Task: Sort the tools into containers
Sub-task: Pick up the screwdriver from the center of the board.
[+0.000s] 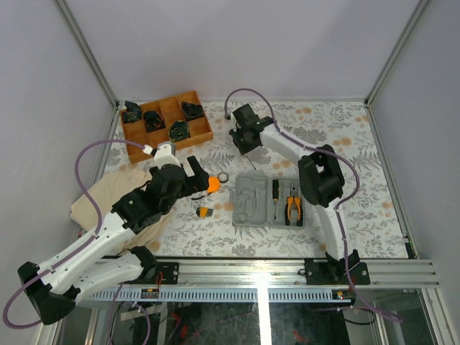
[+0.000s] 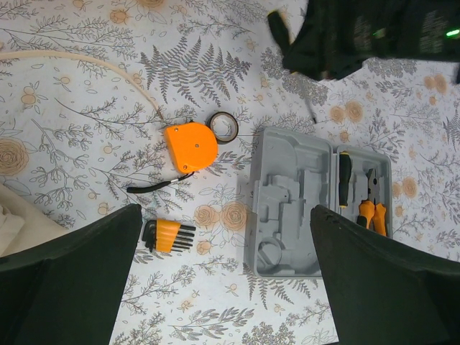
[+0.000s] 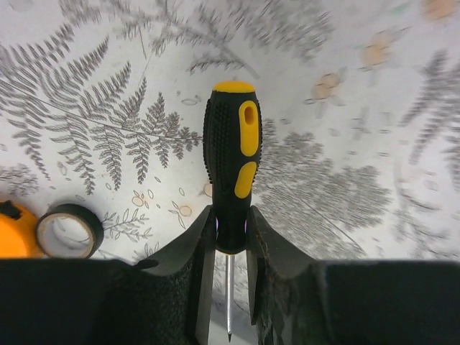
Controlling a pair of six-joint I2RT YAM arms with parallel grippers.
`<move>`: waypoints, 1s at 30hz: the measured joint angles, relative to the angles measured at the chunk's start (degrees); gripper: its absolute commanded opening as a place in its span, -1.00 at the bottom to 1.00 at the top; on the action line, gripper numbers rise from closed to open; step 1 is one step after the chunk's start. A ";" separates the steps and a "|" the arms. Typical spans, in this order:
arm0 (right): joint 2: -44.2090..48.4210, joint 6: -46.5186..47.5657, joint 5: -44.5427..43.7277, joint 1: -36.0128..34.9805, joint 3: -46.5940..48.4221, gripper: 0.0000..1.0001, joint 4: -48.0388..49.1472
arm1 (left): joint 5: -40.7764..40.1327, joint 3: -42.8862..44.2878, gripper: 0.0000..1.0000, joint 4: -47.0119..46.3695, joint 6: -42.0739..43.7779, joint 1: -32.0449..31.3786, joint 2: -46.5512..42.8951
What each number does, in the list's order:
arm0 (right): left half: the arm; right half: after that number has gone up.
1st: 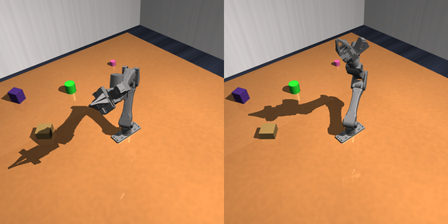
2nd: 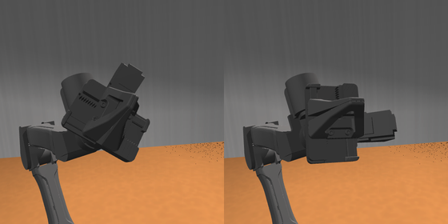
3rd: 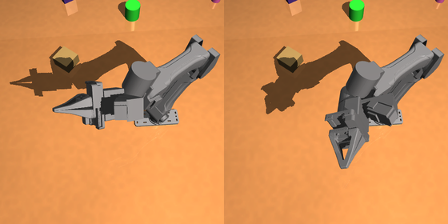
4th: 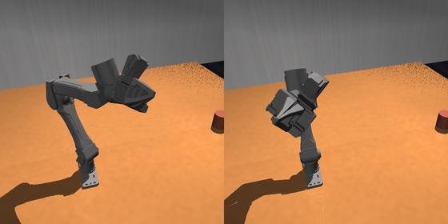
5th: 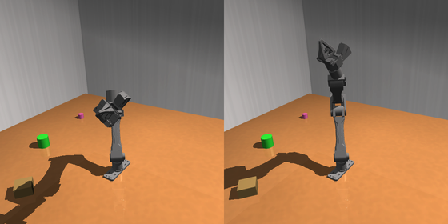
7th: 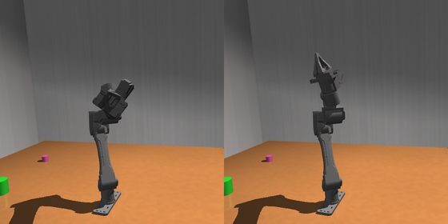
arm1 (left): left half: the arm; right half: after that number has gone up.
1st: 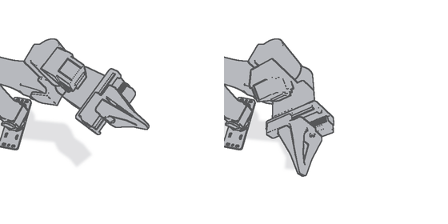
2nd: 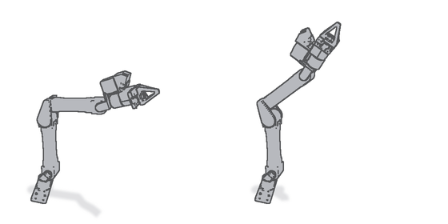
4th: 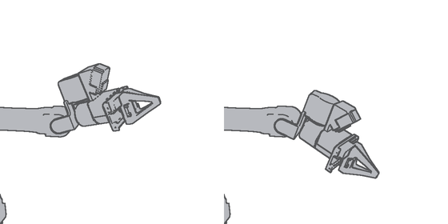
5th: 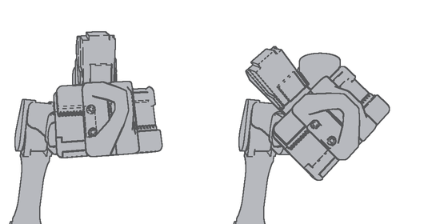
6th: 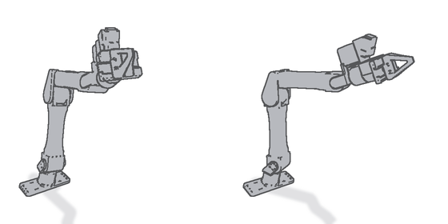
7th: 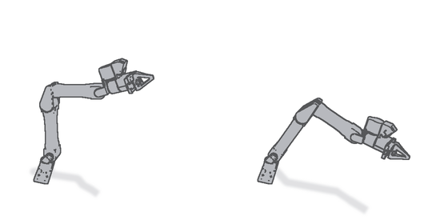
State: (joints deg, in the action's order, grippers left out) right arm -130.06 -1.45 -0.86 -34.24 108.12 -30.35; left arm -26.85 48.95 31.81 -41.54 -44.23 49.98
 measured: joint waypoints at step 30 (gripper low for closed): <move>62.95 -17.77 0.57 1.18 -53.31 -0.97 11.85 | 0.04 0.00 1.00 -0.02 -1.07 0.00 1.79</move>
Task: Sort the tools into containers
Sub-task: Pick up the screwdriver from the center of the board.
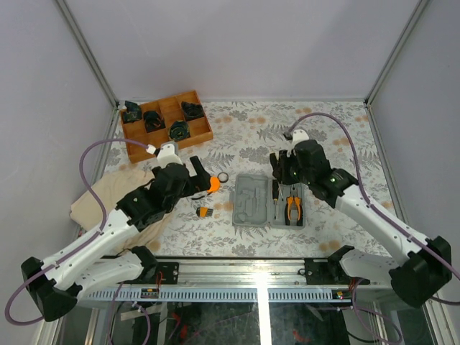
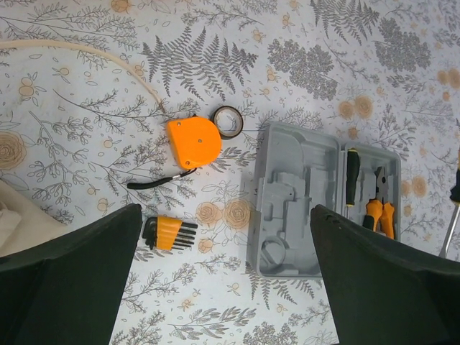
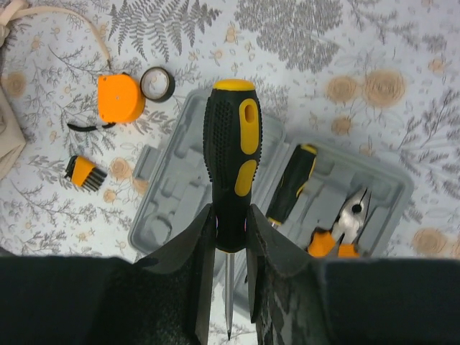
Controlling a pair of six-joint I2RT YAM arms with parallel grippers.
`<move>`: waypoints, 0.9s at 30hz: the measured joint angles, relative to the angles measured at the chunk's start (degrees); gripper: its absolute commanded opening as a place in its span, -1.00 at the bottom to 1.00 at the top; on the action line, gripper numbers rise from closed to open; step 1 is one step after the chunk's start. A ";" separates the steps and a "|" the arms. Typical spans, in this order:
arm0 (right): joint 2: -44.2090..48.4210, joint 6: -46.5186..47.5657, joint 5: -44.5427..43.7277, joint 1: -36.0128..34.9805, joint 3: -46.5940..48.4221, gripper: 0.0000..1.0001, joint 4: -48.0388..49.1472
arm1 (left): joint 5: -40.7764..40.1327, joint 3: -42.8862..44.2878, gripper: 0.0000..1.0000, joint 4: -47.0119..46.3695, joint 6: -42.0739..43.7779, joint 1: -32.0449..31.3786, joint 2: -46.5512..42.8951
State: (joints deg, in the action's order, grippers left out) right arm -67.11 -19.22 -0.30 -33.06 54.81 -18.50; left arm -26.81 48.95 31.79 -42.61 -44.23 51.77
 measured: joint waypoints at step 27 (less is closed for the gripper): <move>35.60 -37.31 0.33 -1.18 -42.47 -0.99 20.35 | 23.37 -1.42 1.00 -15.06 6.86 -9.62 10.03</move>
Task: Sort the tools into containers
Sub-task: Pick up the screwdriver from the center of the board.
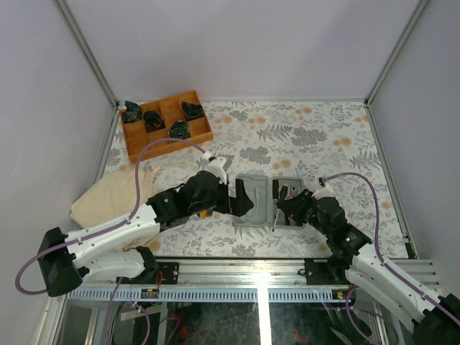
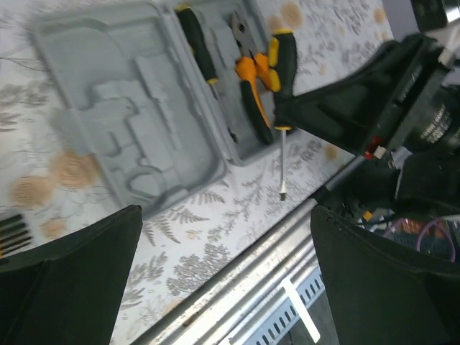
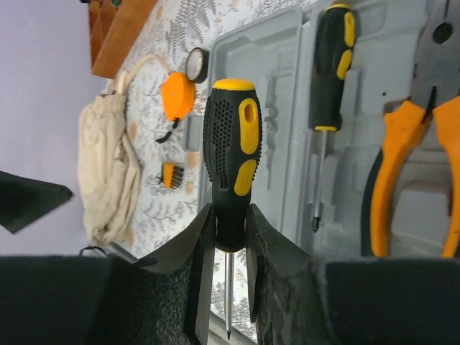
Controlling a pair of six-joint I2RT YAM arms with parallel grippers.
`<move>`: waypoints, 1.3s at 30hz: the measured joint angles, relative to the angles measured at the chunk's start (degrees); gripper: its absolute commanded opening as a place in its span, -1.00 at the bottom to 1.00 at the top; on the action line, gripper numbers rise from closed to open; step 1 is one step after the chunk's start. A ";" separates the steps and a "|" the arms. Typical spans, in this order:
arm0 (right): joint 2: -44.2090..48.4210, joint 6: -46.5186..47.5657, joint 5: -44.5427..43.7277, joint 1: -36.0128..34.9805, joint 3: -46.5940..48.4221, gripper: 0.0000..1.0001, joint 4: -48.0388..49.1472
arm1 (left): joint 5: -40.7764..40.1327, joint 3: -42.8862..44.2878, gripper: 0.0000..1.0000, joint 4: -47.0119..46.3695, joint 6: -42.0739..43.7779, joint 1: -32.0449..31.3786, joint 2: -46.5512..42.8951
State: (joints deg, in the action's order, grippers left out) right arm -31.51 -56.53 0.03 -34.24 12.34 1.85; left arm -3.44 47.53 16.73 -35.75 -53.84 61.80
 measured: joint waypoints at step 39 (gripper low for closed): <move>-1.86 -13.60 2.73 -4.24 -1.70 -0.93 18.84 | 5.53 0.94 -0.64 -12.00 -4.04 -10.40 12.63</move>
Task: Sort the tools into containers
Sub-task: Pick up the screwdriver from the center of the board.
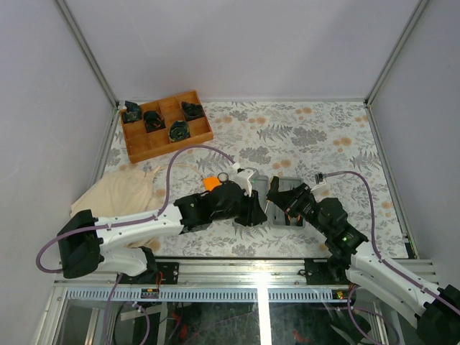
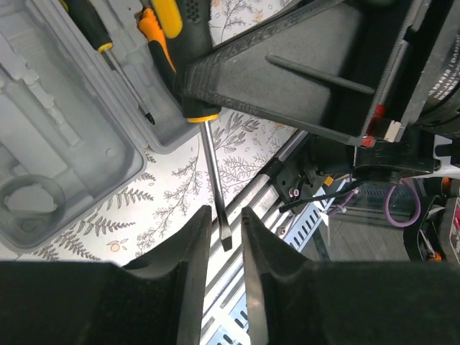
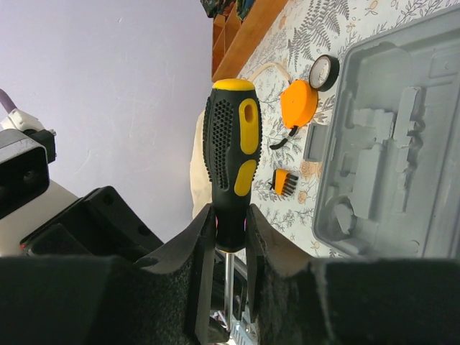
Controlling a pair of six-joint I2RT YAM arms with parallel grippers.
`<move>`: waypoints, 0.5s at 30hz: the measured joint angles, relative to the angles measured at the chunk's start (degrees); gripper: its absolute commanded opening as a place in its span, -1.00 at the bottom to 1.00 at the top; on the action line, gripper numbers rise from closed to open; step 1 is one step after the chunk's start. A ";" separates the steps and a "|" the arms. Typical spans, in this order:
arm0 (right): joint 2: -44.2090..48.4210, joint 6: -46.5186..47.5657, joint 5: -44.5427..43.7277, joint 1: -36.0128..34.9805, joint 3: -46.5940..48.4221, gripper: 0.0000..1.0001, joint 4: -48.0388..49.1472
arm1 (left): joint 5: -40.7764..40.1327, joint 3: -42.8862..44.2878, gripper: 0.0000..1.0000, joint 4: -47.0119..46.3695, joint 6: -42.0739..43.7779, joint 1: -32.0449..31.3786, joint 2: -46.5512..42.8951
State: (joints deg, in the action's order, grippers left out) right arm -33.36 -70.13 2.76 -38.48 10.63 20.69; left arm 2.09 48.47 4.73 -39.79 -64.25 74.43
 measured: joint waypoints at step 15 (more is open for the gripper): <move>-0.39 -0.61 0.55 0.00 0.02 -0.89 0.85 | 0.09 1.29 -0.30 0.00 0.74 -0.02 0.96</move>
State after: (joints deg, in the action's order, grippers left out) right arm -33.76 -70.74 3.31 -38.48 10.66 21.54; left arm 2.17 49.76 4.73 -39.05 -64.27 75.40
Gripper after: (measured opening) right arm 0.260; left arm 0.279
